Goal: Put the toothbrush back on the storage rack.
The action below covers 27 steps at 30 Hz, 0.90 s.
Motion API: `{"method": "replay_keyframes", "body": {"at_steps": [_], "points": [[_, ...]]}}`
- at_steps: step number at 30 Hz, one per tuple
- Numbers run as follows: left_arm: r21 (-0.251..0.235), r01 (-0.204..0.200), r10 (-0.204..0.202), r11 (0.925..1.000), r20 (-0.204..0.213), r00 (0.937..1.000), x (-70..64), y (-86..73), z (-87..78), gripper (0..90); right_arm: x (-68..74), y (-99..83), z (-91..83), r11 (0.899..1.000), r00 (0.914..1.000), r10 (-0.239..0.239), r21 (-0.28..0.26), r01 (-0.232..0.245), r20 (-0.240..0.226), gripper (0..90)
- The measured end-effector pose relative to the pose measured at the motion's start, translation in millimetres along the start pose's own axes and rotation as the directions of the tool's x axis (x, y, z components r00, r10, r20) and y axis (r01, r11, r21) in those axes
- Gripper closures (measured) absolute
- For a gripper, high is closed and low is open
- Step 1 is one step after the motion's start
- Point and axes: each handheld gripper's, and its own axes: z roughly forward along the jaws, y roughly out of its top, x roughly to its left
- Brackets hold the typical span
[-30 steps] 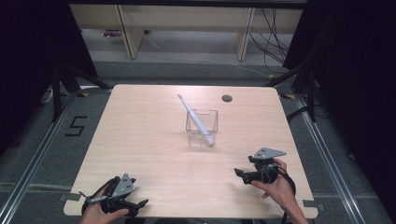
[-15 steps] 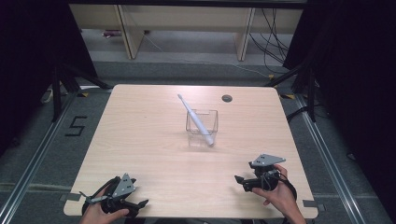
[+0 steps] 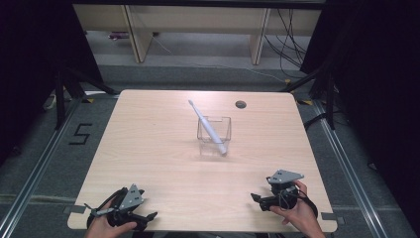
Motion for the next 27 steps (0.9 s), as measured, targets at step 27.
{"method": "replay_keyframes", "body": {"at_steps": [27], "points": [[-0.005,0.009,-0.009,0.9999,-0.001,1.0000,-0.4,0.1,0.7,15.2,-3.1,-2.5,0.6,1.000,0.9999,-0.015,-0.001,0.015,-0.002,17.9]]}}
